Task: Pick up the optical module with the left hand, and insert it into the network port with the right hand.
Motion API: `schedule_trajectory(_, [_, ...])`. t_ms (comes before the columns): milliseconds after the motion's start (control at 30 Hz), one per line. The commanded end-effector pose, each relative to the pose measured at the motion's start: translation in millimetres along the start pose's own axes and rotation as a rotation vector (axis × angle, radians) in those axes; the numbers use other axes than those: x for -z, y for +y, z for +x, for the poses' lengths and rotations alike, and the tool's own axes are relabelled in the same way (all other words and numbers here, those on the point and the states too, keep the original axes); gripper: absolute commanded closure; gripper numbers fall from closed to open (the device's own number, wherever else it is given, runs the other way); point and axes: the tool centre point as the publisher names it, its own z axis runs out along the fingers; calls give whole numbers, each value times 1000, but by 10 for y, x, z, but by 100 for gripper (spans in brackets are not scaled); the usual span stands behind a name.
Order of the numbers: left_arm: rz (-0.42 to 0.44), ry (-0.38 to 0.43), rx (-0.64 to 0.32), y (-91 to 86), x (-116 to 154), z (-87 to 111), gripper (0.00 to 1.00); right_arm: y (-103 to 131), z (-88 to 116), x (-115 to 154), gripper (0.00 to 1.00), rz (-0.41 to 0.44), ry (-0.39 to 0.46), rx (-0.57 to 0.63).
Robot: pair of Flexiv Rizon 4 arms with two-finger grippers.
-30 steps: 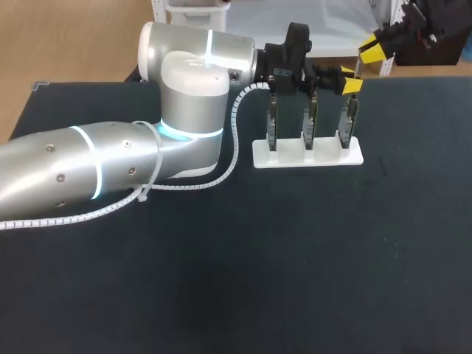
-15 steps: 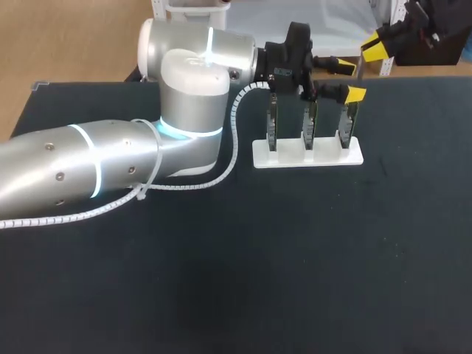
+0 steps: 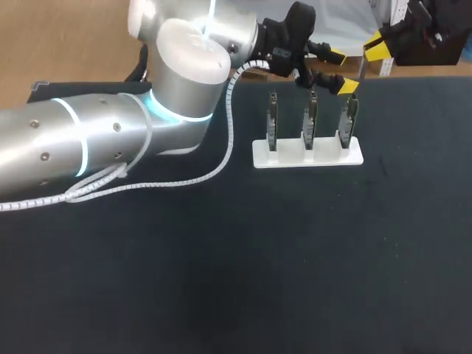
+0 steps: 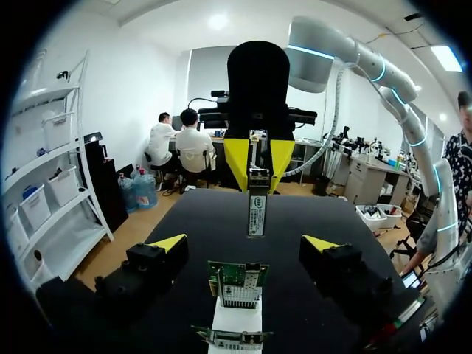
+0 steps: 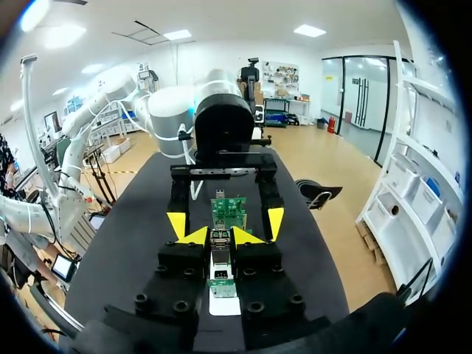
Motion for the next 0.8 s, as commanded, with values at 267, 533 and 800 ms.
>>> schedule_trajectory(267, [-5,118,-31,-63,37,-9,0,19,4,-8,100,4,-2,-1])
schedule_trajectory(533, [-11,161,-33,-66,54,20,0,15,1,-21,100,2,-3,-1])
schedule_trajectory(800, [-15,177,-30,-58,62,45,0,1,3,-17,100,2,1,0])
